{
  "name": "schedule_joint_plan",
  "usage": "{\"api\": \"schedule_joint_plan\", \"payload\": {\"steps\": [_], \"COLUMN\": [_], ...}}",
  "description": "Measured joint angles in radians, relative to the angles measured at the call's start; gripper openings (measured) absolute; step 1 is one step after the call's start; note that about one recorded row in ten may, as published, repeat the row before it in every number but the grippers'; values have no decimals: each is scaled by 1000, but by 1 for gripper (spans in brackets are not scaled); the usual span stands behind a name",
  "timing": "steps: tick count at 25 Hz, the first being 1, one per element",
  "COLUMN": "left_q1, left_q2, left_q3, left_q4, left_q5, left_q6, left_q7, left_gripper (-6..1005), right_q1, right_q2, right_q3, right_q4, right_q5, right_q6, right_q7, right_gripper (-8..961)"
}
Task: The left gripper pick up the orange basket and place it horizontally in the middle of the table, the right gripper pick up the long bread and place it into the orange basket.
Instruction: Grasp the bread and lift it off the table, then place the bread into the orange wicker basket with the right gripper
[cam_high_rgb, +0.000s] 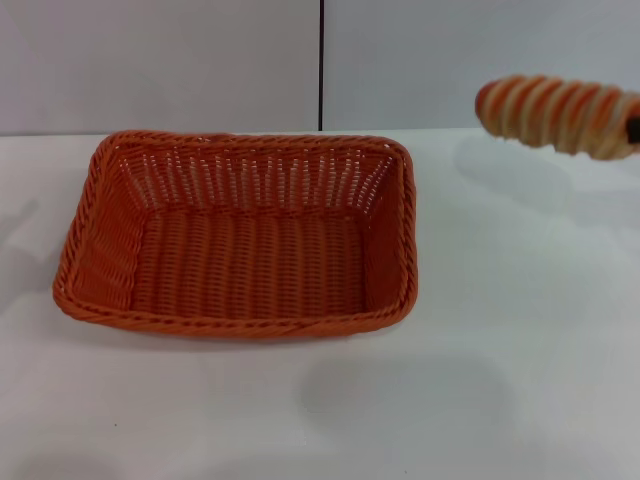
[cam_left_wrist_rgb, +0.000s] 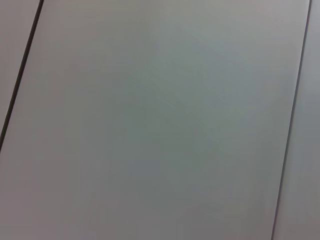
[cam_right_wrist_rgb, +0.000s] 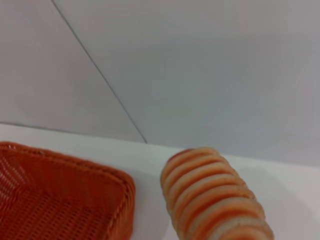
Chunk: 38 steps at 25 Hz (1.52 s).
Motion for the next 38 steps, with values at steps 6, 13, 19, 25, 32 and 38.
{"api": "schedule_joint_plan", "payload": {"steps": [6,13,19,25,32,38], "left_q1": [-10,-16,-20,-16,-3,3], "left_q2": [0,-2,-3,-4,-1,-2], "left_q3": [-1,4,0,4,0,-14], "left_q4": [-1,-2,-3,-11,-28,-50], "left_q5": [0,1,5,8,8,2], "left_q6": [-2,0,1,1,13,16], "left_q7": [1,11,12,15,39,40], "left_gripper": [743,744,743,744,744,743], "right_q1": [-9,33,114,164,139,111], "right_q2": [-6,-6,-7,-7,-10,-10], "right_q3": [-102,-382,-505,-508,-489,-443], "right_q4": [-140,-34,187,384,539,544], "right_q5": [72,159,172,234,436,463], "right_q6": [-22,47,132,248,412,410], "right_q7": [55,54,-5,-198,-427,-475], "right_gripper": [123,111,108,105,139,342]}}
